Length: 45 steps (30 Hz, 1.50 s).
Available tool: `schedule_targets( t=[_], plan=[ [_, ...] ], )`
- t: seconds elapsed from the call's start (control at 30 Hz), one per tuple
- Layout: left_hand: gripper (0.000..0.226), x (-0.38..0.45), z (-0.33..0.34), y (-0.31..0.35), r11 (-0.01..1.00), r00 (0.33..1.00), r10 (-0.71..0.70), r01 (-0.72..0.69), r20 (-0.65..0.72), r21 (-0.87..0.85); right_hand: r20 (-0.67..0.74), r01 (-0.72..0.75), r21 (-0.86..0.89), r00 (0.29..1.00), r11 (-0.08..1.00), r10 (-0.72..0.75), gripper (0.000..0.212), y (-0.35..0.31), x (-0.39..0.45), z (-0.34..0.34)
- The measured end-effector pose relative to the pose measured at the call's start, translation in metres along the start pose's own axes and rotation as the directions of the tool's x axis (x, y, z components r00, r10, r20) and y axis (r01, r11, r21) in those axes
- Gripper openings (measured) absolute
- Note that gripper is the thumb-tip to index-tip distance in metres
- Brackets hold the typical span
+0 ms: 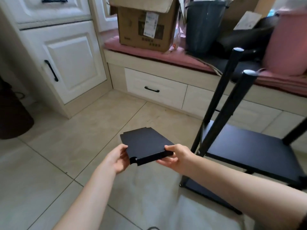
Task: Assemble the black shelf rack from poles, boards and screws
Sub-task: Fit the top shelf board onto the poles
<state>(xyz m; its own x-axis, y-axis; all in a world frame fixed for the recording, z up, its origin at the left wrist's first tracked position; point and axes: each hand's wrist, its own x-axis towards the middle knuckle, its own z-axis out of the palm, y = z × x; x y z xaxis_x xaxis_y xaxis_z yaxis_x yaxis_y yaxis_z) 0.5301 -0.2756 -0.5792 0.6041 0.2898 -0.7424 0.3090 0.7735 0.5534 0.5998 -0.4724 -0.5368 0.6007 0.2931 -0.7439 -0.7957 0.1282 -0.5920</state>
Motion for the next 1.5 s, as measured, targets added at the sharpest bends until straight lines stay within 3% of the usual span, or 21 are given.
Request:
schedule_targets(
  t=[0.17,0.33,0.6,0.7,0.8,0.97,1.17,1.3,1.5],
  plan=[
    [0.017,-0.045,0.004,0.031,0.993,0.993,0.108,-0.106,0.048,-0.055,0.078,-0.004,-0.013,0.997,1.0,0.005,0.014,-0.022,-0.067,-0.011],
    [0.016,-0.087,0.003,0.059,0.989,0.983,0.145,-0.14,0.113,-0.051,0.153,0.056,-0.05,0.987,0.997,-0.048,0.003,-0.044,-0.128,-0.033],
    [0.029,-0.167,0.025,0.066,0.991,0.98,0.111,-0.121,0.168,0.051,0.243,0.175,-0.142,0.96,0.974,-0.137,0.008,-0.078,-0.21,-0.085],
    [0.021,-0.184,0.038,0.061,0.965,0.968,0.137,-0.179,0.212,0.193,0.267,0.248,-0.144,0.942,0.958,-0.204,0.006,-0.096,-0.238,-0.106],
    [0.013,-0.198,0.057,0.053,0.874,0.941,0.205,-0.299,0.268,0.382,0.225,0.324,-0.146,0.931,0.935,-0.288,0.016,-0.114,-0.262,-0.128],
    [0.014,-0.236,0.092,0.058,0.848,0.895,0.223,-0.374,0.386,0.376,0.123,0.363,-0.088,0.928,0.927,-0.352,0.038,-0.136,-0.295,-0.163],
    [0.045,-0.27,0.142,0.055,0.794,0.811,0.22,-0.472,0.542,0.383,0.041,0.46,-0.074,0.888,0.885,-0.458,0.007,-0.162,-0.32,-0.191],
    [0.024,-0.271,0.178,0.053,0.753,0.784,0.281,-0.538,0.554,0.379,-0.01,0.533,-0.091,0.844,0.841,-0.536,0.006,-0.188,-0.326,-0.203],
    [0.021,-0.26,0.232,0.059,0.732,0.788,0.33,-0.561,0.519,0.386,-0.059,0.554,-0.206,0.816,0.807,-0.575,0.012,-0.231,-0.321,-0.212]
  ],
)
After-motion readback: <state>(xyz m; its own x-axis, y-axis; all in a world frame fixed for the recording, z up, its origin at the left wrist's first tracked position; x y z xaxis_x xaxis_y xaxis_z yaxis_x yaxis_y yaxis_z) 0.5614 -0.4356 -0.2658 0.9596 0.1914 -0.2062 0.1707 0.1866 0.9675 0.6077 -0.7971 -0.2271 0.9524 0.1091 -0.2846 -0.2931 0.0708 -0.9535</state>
